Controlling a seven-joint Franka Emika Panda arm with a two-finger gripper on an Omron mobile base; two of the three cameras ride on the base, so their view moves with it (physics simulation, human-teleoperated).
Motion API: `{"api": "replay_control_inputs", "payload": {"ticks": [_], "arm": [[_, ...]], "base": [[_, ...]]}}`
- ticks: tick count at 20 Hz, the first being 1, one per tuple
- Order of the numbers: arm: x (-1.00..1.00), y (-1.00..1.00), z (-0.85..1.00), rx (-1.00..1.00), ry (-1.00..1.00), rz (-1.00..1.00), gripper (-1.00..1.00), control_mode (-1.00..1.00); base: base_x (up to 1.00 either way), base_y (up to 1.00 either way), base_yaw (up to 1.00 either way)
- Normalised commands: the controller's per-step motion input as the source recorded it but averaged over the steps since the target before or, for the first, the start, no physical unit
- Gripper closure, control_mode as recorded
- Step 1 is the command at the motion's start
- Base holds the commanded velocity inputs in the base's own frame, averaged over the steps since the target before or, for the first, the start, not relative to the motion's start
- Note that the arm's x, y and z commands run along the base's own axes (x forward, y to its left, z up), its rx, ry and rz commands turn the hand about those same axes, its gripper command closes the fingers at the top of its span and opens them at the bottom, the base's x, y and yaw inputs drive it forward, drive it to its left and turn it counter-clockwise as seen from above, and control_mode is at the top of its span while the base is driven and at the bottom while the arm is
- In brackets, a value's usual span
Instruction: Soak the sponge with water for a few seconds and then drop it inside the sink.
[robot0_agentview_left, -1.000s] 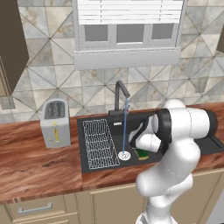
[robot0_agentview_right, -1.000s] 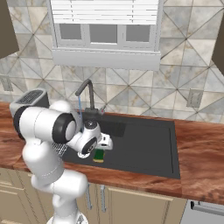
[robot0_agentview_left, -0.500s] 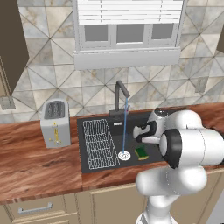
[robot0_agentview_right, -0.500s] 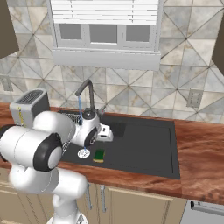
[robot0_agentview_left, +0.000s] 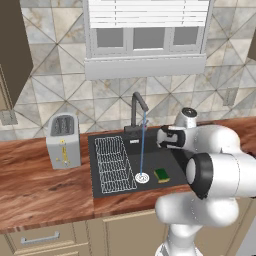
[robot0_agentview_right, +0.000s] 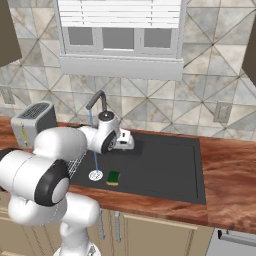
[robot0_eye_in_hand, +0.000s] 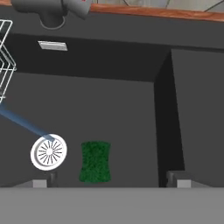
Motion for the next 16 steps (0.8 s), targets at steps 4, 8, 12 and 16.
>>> {"api": "replay_control_inputs", "payload": {"ticks": [4, 8, 12, 16], "arm": [[0.00, -0.03, 0.56, 0.00, 0.00, 0.00, -1.00, -1.00], [-0.07, 0.00, 0.48, 0.00, -0.01, 0.00, -1.00, -1.00], [-0.34, 0.03, 0.39, 0.00, -0.09, 0.00, -1.00, -1.00], [-0.47, 0.07, 0.26, 0.00, -0.14, 0.00, -1.00, -1.00]], "base": [[0.00, 0.00, 0.00], [0.00, 0.00, 0.00], [0.00, 0.00, 0.00], [0.00, 0.00, 0.00]]}}
